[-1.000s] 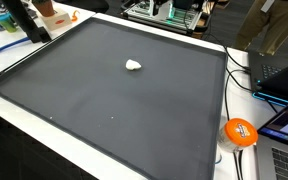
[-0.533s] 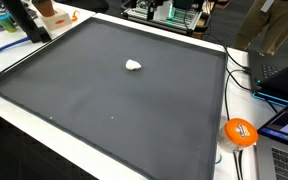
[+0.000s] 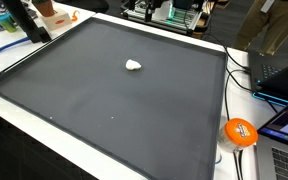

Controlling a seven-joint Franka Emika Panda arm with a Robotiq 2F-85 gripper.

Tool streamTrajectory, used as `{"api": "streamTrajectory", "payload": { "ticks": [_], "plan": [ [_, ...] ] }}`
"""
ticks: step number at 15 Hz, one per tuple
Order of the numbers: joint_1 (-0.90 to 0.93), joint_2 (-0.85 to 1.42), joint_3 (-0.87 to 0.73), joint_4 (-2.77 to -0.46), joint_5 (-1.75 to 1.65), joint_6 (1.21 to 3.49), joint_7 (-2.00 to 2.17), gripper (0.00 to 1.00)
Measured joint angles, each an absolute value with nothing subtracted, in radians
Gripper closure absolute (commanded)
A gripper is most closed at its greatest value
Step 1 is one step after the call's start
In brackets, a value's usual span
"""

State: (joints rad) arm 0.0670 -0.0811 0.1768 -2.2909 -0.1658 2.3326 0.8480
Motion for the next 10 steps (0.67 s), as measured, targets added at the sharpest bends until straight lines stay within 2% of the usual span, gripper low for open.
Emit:
{"api": "streamTrajectory", "payload": {
  "ticks": [6,10],
  "plan": [
    [0.070,0.040,0.173,-2.169,-0.256,2.326,0.875,0.00],
    [0.084,0.149,0.155,-2.024,-0.250,2.197,0.733,0.00]
  ]
}}
